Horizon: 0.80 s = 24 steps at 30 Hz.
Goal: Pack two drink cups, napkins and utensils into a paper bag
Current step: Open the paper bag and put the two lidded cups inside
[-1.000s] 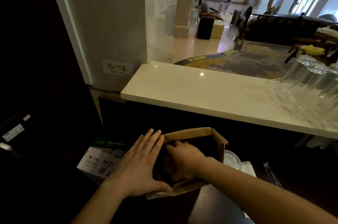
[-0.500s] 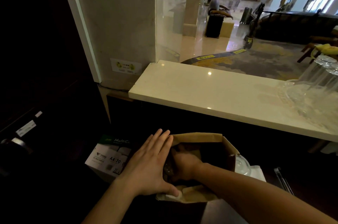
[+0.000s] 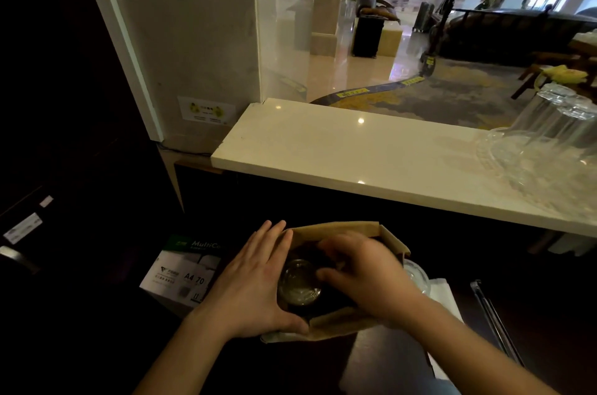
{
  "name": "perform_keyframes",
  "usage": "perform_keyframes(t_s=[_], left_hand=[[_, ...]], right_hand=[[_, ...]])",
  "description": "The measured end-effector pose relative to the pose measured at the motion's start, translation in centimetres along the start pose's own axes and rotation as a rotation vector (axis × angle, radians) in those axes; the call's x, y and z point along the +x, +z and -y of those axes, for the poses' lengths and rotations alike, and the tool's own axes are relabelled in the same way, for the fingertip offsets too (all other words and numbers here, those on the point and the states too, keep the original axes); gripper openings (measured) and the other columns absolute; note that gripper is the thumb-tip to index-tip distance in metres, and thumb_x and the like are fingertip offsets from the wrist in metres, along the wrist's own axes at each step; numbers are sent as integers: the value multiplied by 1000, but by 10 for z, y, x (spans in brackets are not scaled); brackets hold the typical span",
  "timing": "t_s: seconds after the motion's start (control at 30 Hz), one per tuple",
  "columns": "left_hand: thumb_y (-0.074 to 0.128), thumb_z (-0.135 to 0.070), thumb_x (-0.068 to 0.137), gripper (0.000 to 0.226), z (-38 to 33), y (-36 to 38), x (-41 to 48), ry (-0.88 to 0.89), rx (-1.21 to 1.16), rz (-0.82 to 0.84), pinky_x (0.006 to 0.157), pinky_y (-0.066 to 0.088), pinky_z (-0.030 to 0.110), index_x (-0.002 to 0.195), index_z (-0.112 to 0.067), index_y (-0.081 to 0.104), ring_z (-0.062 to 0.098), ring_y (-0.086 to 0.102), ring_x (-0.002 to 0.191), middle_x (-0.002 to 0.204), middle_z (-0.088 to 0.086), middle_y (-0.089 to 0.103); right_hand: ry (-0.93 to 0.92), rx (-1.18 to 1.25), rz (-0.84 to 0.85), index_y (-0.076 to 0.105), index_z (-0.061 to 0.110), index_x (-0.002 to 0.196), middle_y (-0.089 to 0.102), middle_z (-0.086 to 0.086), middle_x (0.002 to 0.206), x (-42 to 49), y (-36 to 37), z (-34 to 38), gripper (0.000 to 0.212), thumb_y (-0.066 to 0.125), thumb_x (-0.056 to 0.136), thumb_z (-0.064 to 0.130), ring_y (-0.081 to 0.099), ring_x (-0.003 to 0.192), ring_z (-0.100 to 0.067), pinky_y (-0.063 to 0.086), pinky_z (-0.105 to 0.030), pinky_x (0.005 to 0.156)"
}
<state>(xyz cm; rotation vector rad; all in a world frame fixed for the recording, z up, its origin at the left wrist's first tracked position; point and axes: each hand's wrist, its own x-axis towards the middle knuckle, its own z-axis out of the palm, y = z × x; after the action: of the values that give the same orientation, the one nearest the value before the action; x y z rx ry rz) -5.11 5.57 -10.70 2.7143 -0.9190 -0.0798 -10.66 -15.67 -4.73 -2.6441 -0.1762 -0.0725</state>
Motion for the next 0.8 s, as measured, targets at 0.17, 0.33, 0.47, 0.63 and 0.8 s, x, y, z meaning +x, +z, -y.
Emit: perform_keyframes(t_s=[0.17,0.33,0.47,0.63,0.8], left_hand=[[39,-104,42,139,-2,5,0,-21,16,-33,112,1,39,146,-37,-26,4,-32,139,154,-20,-34],[33,-104,48,133,-5,9,1,-26,50,-69,111,10,38,147,-37,-23,6,-27,142,155,-19,-32],[33,-104,48,132,-7,10,1,-41,65,-61,109,16,39,149,-36,-19,7,-23,144,157,-18,-28],[33,-104,46,133,-10,9,0,-55,70,-46,109,16,40,148,-37,-20,7,-24,143,157,-18,-29],[35,-104,44,135,-10,8,0,-67,60,-44,109,14,40,147,-38,-21,7,-25,143,156,-18,-30]], right_hand=[[195,200,-385,70,36,93,69,16,79,-39,-56,-42,17,78,78,32,66,77,1,53,-20,67],[457,-5,-204,61,23,126,69,1,109,-38,-24,-133,53,79,76,32,66,102,-19,54,-36,85],[504,-166,173,23,29,153,34,-10,150,-27,33,-175,107,80,65,50,38,132,-38,43,-46,104],[477,-171,110,26,34,150,37,-9,143,-15,66,-192,99,77,67,51,41,123,-36,47,-41,95],[461,-75,14,35,30,147,40,-8,137,-24,47,-181,97,76,63,55,44,120,-32,51,-38,90]])
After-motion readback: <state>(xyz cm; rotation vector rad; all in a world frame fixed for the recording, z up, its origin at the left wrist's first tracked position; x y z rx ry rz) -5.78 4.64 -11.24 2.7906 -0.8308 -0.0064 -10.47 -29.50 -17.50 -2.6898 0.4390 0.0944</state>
